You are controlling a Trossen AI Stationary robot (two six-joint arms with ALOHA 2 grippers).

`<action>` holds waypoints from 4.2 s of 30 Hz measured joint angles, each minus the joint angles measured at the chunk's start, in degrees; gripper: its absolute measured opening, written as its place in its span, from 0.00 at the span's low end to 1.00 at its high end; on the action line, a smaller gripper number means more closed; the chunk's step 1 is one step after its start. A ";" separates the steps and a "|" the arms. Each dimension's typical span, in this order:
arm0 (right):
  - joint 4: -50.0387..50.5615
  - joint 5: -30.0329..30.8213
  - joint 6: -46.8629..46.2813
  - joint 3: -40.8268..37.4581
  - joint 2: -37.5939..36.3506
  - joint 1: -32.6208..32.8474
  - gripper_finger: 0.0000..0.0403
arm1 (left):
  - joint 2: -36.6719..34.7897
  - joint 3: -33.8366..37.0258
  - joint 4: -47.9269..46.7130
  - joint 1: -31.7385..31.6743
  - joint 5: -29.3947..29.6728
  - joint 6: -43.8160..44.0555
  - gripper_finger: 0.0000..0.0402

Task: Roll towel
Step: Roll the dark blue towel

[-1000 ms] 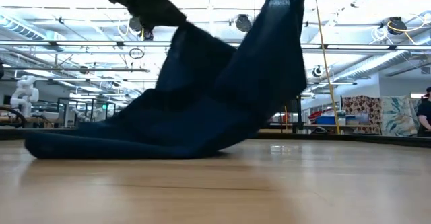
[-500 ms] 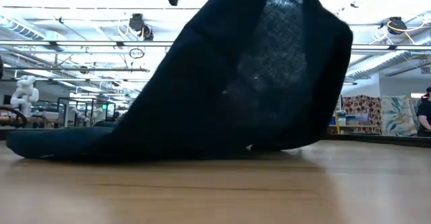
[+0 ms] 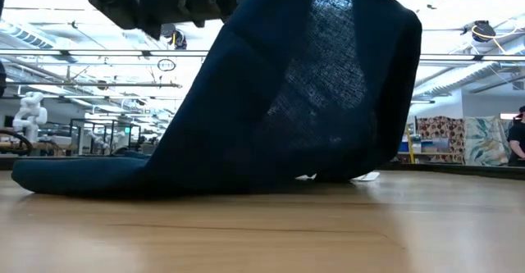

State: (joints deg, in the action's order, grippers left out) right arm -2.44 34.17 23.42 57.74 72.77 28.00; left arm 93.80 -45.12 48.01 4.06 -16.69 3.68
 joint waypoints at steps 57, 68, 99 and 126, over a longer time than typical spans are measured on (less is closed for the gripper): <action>32.39 -11.64 -40.64 0.00 3.82 5.87 0.00 | 1.62 0.57 -51.04 16.21 25.74 7.50 0.47; 32.39 -8.26 -40.24 0.02 3.82 5.87 0.00 | 4.31 0.57 -46.46 16.43 30.54 0.34 0.23; 33.48 2.32 -40.76 -0.02 7.81 5.26 0.00 | -12.94 0.57 -77.19 24.70 38.23 19.65 0.41; 33.78 1.47 -41.94 0.00 7.74 5.61 0.00 | -14.32 14.86 -57.94 22.20 48.69 11.35 0.41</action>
State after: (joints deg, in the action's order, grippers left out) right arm 31.34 35.64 -18.52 57.74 80.51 33.61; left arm 79.48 -30.26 -9.93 26.26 32.00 15.02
